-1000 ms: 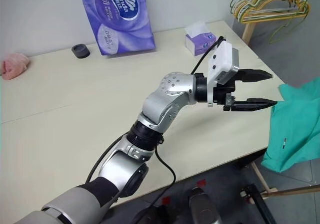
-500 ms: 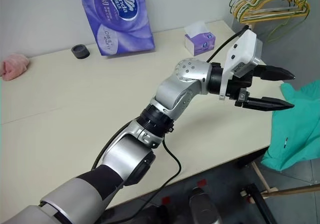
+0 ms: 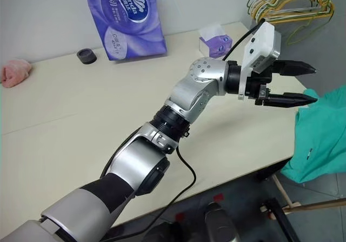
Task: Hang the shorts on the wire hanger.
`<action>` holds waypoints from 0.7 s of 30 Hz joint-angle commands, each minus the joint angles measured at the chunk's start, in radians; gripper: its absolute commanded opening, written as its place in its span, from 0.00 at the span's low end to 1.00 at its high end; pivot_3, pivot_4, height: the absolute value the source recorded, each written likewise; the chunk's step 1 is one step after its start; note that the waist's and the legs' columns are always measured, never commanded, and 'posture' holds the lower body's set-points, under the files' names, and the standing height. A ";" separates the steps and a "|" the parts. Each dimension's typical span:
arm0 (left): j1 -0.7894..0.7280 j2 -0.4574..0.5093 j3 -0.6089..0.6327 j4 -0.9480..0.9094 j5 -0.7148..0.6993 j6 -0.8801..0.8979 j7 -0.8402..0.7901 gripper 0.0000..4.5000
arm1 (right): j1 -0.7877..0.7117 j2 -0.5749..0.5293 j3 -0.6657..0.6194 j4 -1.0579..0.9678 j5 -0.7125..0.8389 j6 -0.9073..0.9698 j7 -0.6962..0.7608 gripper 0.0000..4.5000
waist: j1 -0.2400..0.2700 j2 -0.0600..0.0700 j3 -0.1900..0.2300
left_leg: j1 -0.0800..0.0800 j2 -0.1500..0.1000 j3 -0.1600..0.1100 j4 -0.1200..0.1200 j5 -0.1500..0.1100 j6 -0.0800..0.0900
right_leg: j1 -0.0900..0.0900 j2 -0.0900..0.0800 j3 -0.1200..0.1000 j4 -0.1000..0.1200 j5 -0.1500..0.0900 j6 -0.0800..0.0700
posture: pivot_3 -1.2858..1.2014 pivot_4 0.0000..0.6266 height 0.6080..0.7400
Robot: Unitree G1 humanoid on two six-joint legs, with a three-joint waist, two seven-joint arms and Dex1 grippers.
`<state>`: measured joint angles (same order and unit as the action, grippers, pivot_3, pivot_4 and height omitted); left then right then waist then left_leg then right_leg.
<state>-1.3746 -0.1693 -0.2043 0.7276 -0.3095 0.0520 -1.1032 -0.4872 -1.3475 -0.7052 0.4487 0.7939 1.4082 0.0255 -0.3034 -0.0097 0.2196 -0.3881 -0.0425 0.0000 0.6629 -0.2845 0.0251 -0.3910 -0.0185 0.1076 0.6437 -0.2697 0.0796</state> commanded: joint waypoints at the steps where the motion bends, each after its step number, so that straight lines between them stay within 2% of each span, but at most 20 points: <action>1: -0.071 -0.077 0.021 -0.004 -0.003 -0.030 0.016 0.74 | -0.033 -0.012 -0.094 -0.128 -0.050 0.036 -0.013 1.00 | 0.000 0.001 -0.001 | 0.000 0.000 0.000 0.000 0.000 0.000 | 0.000 0.000 0.000 0.000 0.000 0.000 | 0.38 0.28 1.00; 7: -0.079 -0.069 0.022 0.019 0.013 -0.047 0.017 0.74 | -0.091 0.071 -0.172 -0.383 -0.155 0.176 -0.087 1.00 | 0.001 0.003 -0.002 | 0.000 0.000 0.000 0.000 0.000 0.000 | -0.001 0.000 0.001 0.001 0.000 0.001 | 0.38 0.27 1.00; 10: -0.084 -0.067 0.024 0.030 0.021 -0.056 0.017 0.74 | -0.138 0.114 -0.171 -0.486 -0.227 0.192 -0.130 1.00 | 0.005 0.005 -0.003 | -0.001 0.000 0.001 0.001 0.000 0.000 | -0.002 0.000 0.003 0.002 0.001 0.002 | 0.39 0.26 1.00; 12: -0.089 -0.065 0.025 0.040 0.028 -0.066 0.020 0.74 | -0.195 0.145 -0.166 -0.525 -0.263 0.202 -0.152 1.00 | 0.008 0.012 -0.007 | -0.005 -0.001 0.004 0.002 0.000 0.000 | -0.007 0.000 0.005 0.003 0.002 0.004 | 0.39 0.25 1.00; 15: -0.096 -0.061 0.026 0.055 0.040 -0.083 0.027 0.74 | -0.240 0.160 -0.122 -0.602 -0.304 0.188 -0.153 1.00 | 0.012 0.015 -0.009 | -0.010 -0.001 0.005 0.003 0.001 0.000 | -0.016 0.000 0.007 0.005 0.004 0.005 | 0.39 0.24 1.00; 21: -0.100 -0.055 0.028 0.075 0.058 -0.102 0.038 0.74 | -0.118 0.081 0.024 -0.749 -0.350 -0.007 -0.015 1.00 | 0.029 0.018 -0.011 | -0.010 -0.001 0.006 0.003 0.000 0.000 | -0.016 0.000 0.009 0.006 0.007 0.001 | 0.40 0.23 1.00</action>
<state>-1.4141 -0.1690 -0.1877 0.8122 -0.2564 -0.0287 -1.0763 -0.6092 -1.2236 -0.6872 -0.2475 0.4721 1.4733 -0.0218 -0.2743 0.0084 0.2087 -0.3981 -0.0434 0.0065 0.6658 -0.2841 0.0255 -0.4073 -0.0186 0.1161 0.6495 -0.2629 0.0810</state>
